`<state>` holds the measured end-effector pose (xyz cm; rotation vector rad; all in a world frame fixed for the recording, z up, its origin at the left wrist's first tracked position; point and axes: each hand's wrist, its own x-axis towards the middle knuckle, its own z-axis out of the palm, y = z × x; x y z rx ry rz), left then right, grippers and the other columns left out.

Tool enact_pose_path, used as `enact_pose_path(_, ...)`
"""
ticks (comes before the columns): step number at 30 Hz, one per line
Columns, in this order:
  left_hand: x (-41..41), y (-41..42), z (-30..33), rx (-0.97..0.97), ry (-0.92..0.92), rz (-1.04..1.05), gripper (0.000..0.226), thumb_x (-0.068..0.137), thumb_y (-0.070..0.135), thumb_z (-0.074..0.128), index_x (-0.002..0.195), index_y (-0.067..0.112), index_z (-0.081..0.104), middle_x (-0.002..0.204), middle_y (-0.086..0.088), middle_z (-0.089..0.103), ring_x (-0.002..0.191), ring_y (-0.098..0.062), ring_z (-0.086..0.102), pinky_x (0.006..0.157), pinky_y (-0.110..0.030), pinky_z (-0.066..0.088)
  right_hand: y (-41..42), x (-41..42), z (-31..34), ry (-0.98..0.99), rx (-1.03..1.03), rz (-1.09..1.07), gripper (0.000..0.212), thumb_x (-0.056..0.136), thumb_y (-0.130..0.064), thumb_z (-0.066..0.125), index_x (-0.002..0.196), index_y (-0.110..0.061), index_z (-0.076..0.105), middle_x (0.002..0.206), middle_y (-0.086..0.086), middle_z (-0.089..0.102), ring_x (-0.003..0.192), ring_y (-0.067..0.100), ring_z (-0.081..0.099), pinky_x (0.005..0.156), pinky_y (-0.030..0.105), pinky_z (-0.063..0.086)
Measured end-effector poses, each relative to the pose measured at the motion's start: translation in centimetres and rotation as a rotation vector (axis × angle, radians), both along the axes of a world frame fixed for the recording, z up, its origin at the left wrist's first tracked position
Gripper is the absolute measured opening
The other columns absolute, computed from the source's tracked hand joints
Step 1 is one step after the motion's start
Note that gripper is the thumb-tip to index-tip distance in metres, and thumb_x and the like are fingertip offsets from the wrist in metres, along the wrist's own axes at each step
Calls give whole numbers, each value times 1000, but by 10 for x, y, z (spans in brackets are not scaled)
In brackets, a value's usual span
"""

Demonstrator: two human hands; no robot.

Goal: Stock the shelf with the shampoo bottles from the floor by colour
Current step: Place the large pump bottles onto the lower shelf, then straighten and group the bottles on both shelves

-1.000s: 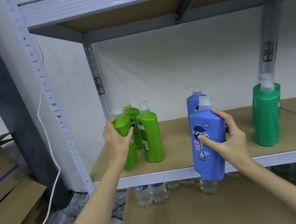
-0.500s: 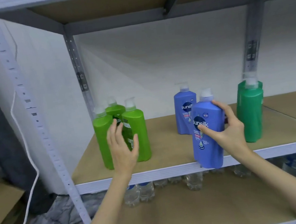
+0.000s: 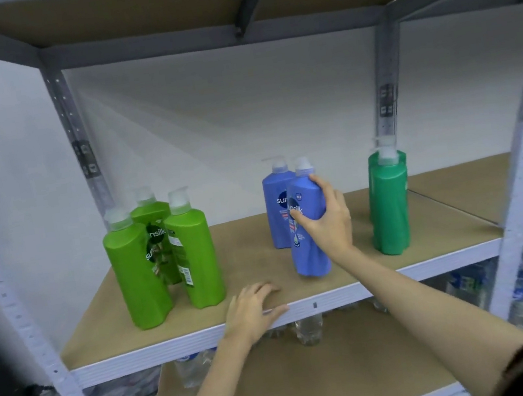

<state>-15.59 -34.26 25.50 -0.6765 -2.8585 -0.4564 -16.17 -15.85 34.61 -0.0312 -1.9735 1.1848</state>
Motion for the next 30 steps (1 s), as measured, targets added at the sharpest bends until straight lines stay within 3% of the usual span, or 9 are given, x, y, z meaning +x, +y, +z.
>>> enact_pose_path(11, -3, -2, -13, 40, 135, 91, 89, 57, 80, 18, 120, 30, 55, 126, 8, 54, 120, -16, 48, 97, -30, 34, -15, -17, -23, -46, 161, 9, 75, 74, -41, 71, 135, -44, 28, 121, 1, 41, 106, 25, 51, 80, 41, 52)
enact_pose_path(18, -2, 0, -9, 25, 91, 113, 95, 50, 82, 13, 122, 34, 50, 131, 12, 49, 125, -13, 41, 100, -31, 30, 3, 5, -25, -118, 185, 183, 99, 74, -30, 76, 143, -44, 7, 139, 11, 28, 128, 26, 37, 101, 37, 40)
enact_pose_path(20, -3, 1, -11, 21, 87, 109, 91, 52, 84, 19, 121, 34, 50, 130, 12, 50, 124, -13, 41, 100, -31, 30, 18, 19, -30, -104, 192, 167, 96, 75, -27, 75, 146, -33, 11, 141, 10, 29, 130, 20, 34, 100, 27, 35)
enact_pose_path(23, -9, 0, -15, 53, 71, 95, 71, 67, 77, 47, 120, 30, 53, 129, 8, 51, 123, -16, 43, 100, -35, 31, 45, 43, -53, -43, 151, 117, 78, 77, -20, 74, 142, -22, 31, 133, 4, 43, 118, 13, 45, 97, 19, 35)
enact_pose_path(26, -6, 2, -30, 130, 288, 40, 68, 71, 67, 41, 117, 20, 57, 126, -3, 56, 121, -25, 48, 101, -39, 32, 73, 71, -97, -28, 153, 85, 59, 78, -15, 73, 131, -16, 46, 122, 2, 54, 103, 11, 52, 88, 16, 42)
enact_pose_path(28, 8, 12, -50, 286, 534, -53, 47, 79, 43, 50, 113, 11, 58, 126, -10, 57, 124, -28, 46, 106, -40, 29, 92, 90, -134, -76, 174, 66, 51, 79, -16, 72, 125, -15, 51, 117, 1, 57, 99, 11, 55, 84, 19, 45)
enact_pose_path(30, 30, 30, -77, 401, 665, -157, 32, 81, 22, 57, 109, 7, 60, 123, -11, 58, 123, -27, 47, 107, -37, 32, 111, 106, -172, -174, 203, 54, 49, 78, -17, 73, 123, -17, 53, 110, -1, 59, 97, 10, 56, 83, 16, 45)
